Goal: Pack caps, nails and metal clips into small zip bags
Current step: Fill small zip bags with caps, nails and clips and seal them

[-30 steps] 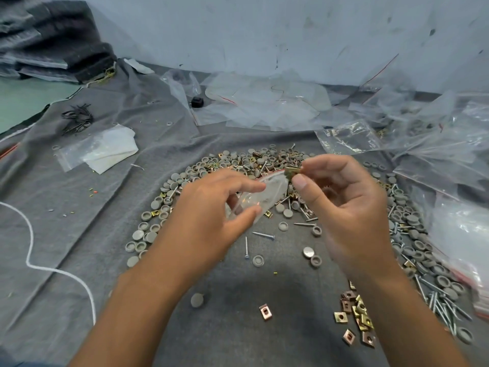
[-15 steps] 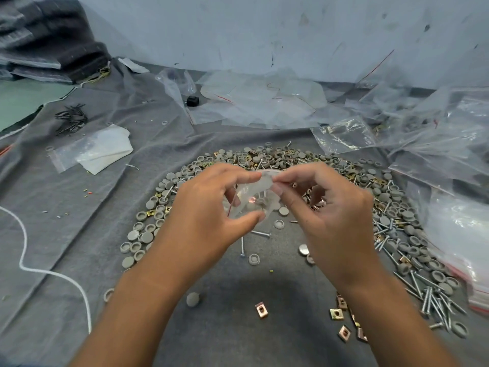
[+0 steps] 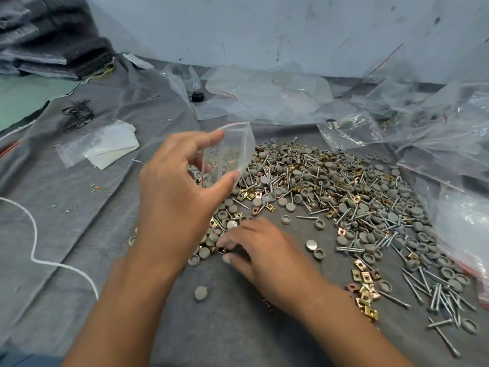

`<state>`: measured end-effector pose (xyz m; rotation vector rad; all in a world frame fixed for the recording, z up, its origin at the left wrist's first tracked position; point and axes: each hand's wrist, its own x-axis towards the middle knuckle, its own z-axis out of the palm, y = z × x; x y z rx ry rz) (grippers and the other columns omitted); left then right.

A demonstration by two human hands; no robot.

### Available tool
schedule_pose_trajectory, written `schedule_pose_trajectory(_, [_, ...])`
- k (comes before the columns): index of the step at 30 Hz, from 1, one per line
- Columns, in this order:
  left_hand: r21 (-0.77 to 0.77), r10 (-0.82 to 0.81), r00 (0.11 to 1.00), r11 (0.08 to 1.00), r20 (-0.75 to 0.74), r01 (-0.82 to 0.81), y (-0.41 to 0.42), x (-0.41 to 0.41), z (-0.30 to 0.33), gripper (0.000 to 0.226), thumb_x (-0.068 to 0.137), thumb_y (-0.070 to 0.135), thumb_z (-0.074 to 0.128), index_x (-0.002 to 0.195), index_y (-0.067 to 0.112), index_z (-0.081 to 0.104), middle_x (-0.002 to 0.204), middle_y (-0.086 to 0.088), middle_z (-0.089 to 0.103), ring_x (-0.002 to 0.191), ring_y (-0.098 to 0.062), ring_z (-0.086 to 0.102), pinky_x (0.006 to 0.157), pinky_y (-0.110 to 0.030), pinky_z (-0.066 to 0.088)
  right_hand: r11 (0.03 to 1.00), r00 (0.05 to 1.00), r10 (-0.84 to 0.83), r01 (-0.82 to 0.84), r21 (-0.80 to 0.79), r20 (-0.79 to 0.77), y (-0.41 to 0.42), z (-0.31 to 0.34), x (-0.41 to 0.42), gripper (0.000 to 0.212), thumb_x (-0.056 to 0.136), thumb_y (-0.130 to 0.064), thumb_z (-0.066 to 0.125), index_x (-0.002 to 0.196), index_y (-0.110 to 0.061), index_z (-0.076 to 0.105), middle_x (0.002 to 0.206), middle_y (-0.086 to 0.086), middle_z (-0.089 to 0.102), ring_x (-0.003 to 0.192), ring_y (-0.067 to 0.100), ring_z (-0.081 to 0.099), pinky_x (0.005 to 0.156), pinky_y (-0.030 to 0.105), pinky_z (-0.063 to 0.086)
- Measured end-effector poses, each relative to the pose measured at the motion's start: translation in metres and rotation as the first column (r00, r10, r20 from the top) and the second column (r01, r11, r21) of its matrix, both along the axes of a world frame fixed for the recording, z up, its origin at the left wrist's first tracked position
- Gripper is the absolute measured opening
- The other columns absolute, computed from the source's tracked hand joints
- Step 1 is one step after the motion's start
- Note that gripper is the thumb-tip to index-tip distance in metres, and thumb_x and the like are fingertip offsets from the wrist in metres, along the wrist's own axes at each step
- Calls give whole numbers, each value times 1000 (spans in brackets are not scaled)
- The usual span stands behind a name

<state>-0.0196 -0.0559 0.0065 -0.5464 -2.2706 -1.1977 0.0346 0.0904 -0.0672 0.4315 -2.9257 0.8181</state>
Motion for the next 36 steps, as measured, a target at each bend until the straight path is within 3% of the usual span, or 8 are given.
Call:
schedule_pose_trajectory(8, [8,14,1000,1000,-2,-14,-3,-2,0,51,75,24,86,122,23,68,109,12,63,84,-1,55,79,-16,47,970,998,-15,30,240,-65,-16,0,0,37,98,-53,53,131,-38,59,119,-9,52,114,17,45,93,36,42])
schedule_pose_trajectory(16, [-1,9,1000,1000,5,-9,-4,-1,-2,50,75,25,86,123,24,68,109,13,63,83,-3,58,78,-20,49,979,992,35,-10,205,-120,-11,-3,5,13,104,-31,52,114,-26,58,109,-4,54,101,18,51,83,36,47])
schedule_pose_trajectory(18, [-11,12,1000,1000,10,-12,-4,-1,-2,51,75,25,86,123,25,68,109,13,63,83,-4,59,77,-20,48,993,995,-12,24,113,-103,-8,-5,2,13,103,-29,55,113,-24,62,108,-6,59,102,16,55,85,35,49])
schedule_pose_trajectory(20, [-22,4,1000,1000,16,-4,-4,-1,-3,51,75,25,86,122,24,68,105,15,60,82,-3,57,76,-19,47,984,992,-121,118,-130,-19,-3,0,-3,9,100,-26,61,108,-27,66,103,-12,63,98,6,57,85,26,48])
schedule_pose_trajectory(23, [-56,-20,999,998,26,21,-3,0,-3,50,75,23,85,121,24,69,103,15,59,81,-6,57,74,-16,43,877,982,-189,171,-449,4,9,14,-7,10,98,-21,66,103,-29,71,90,-17,69,87,-3,63,74,10,45])
schedule_pose_trajectory(27, [-125,-71,997,989,32,74,0,1,-3,53,71,20,88,121,19,70,106,11,62,79,-5,55,75,-5,36,665,970,-223,80,-743,-94,23,41,-6,15,97,-14,67,104,-26,72,94,-11,75,90,7,71,76,19,52])
schedule_pose_trajectory(33, [-239,-211,975,945,74,223,14,7,-5,57,69,19,90,122,20,69,109,8,64,74,-7,52,79,-5,35,857,780,-373,81,-509,-503,23,57,-1,12,95,-20,70,106,-25,72,98,-15,72,91,7,67,80,16,48])
schedule_pose_trajectory(36, [-242,-220,972,941,88,235,18,7,-6,56,70,17,88,123,20,69,111,10,63,76,-3,52,79,-4,35,931,759,-335,174,-321,-559,25,52,-2,13,92,-19,74,105,-18,76,103,-10,72,99,12,61,88,17,44])
